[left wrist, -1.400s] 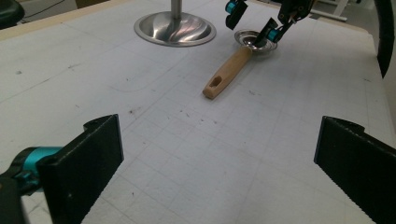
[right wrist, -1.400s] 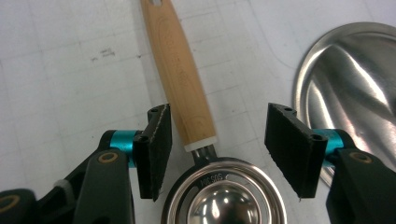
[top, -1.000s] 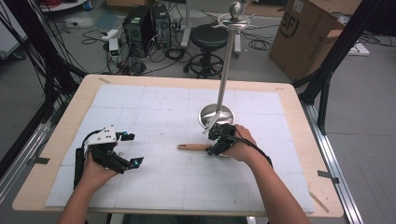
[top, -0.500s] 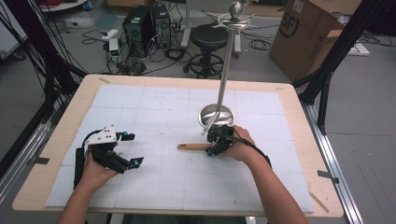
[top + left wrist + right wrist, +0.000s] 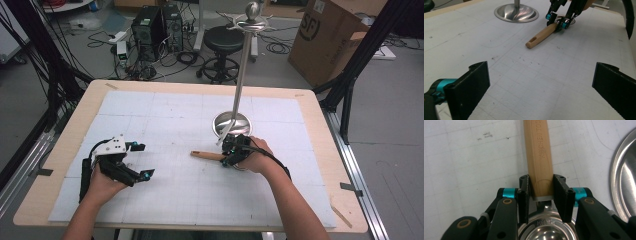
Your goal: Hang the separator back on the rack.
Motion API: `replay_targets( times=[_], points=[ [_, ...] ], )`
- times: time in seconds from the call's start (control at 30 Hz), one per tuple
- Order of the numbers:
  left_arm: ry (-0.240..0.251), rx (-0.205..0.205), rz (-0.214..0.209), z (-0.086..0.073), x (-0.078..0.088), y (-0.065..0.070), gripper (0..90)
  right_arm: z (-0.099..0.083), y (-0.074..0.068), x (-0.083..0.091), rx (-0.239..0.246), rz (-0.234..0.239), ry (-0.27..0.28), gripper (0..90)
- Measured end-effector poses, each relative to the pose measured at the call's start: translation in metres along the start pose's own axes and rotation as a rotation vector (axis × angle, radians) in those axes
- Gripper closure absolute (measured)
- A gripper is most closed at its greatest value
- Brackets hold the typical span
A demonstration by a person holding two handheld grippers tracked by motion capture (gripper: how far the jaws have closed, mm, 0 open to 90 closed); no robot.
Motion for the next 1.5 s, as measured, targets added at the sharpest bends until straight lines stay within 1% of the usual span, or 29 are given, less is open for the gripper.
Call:
replay_targets(
  times=[0.17,0.2,0.23,0.3,0.33,0.37,0.4,0.47,0.57,0.67,0.73,0.83,0.87,0.9,1.03,1.17,1.23,1.3,1.33,1.37,1.4,1.5],
  points=[
    [-0.002,-0.002,-0.002,0.000,0.000,0.000,1.9,0.000,0.000,0.000,-0.016,-0.003,0.000,67.8],
    [0.001,0.000,-0.002,0.000,0.000,0.001,1.9,-0.001,0.001,0.000,-0.012,0.001,0.005,67.8],
    [-0.001,0.001,-0.002,0.000,0.000,0.000,1.9,-0.001,0.000,0.001,-0.023,0.001,0.002,67.8],
    [-0.005,0.003,-0.002,-0.001,0.000,0.000,1.9,-0.001,0.000,0.001,-0.027,0.000,0.000,67.4],
    [-0.007,0.003,-0.003,-0.001,0.000,0.000,1.9,-0.001,-0.001,0.001,-0.025,-0.005,0.000,66.5],
    [-0.007,0.002,-0.003,-0.001,0.000,0.000,1.9,-0.001,0.000,0.001,-0.021,-0.009,-0.003,64.1],
    [-0.005,0.002,-0.005,-0.001,-0.001,0.000,1.9,-0.001,0.000,0.001,-0.026,-0.022,-0.001,60.8],
    [-0.002,0.005,-0.003,-0.001,-0.001,0.000,1.9,-0.001,0.002,0.001,-0.035,-0.016,-0.001,56.1],
    [-0.009,0.004,-0.002,-0.001,-0.001,-0.001,1.9,-0.002,0.002,0.001,-0.054,0.004,-0.004,57.8],
    [-0.009,0.001,-0.005,-0.001,-0.001,0.001,1.9,0.000,0.001,0.000,-0.044,0.005,-0.028,59.0],
    [-0.010,0.002,-0.005,-0.001,-0.002,0.001,1.9,0.004,0.000,-0.002,-0.010,0.009,-0.050,63.1],
    [-0.015,-0.002,-0.007,-0.001,-0.002,0.001,1.9,0.007,-0.002,-0.002,0.008,0.010,-0.082,66.4],
    [-0.013,-0.005,-0.004,-0.001,-0.002,0.001,1.9,0.007,-0.003,-0.002,-0.001,0.011,-0.087,67.2],
    [-0.012,-0.005,-0.005,-0.001,-0.002,0.001,1.9,0.008,-0.003,-0.003,0.004,0.017,-0.088,67.5],
    [-0.006,0.001,-0.001,-0.001,-0.001,0.000,1.9,0.008,-0.004,-0.002,0.019,0.007,-0.091,68.5],
    [-0.003,-0.004,-0.003,0.000,0.000,0.001,1.9,0.009,-0.006,-0.001,0.032,-0.005,-0.092,68.7],
    [-0.005,0.002,-0.005,0.000,0.000,0.001,1.9,0.008,-0.006,0.000,0.034,0.000,-0.081,68.7],
    [-0.004,-0.001,-0.004,0.000,0.001,0.000,1.9,0.009,-0.006,0.002,0.022,0.009,-0.062,68.8],
    [-0.001,0.002,-0.004,0.000,0.001,0.000,1.9,0.010,-0.007,0.006,0.003,0.003,-0.045,68.8],
    [0.004,0.002,-0.003,0.000,0.001,0.000,1.9,0.011,-0.007,0.007,0.004,0.001,-0.027,68.9],
    [0.007,0.008,0.001,0.000,0.001,0.000,1.9,0.012,-0.007,0.012,-0.012,-0.002,-0.005,68.8],
    [0.006,0.009,-0.002,0.000,0.001,0.000,1.9,0.016,-0.008,0.023,-0.030,-0.004,0.061,68.9]
  ],
)
Point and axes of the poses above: each handheld gripper's, and its own axes: x roughly backward along the jaws, z roughly out of its top, y roughly to its right, the point moved 3 cm from there along -x, roughly forward along the jaws, and after that the axes turned 14 degrees about y, right-handed, at the moved point
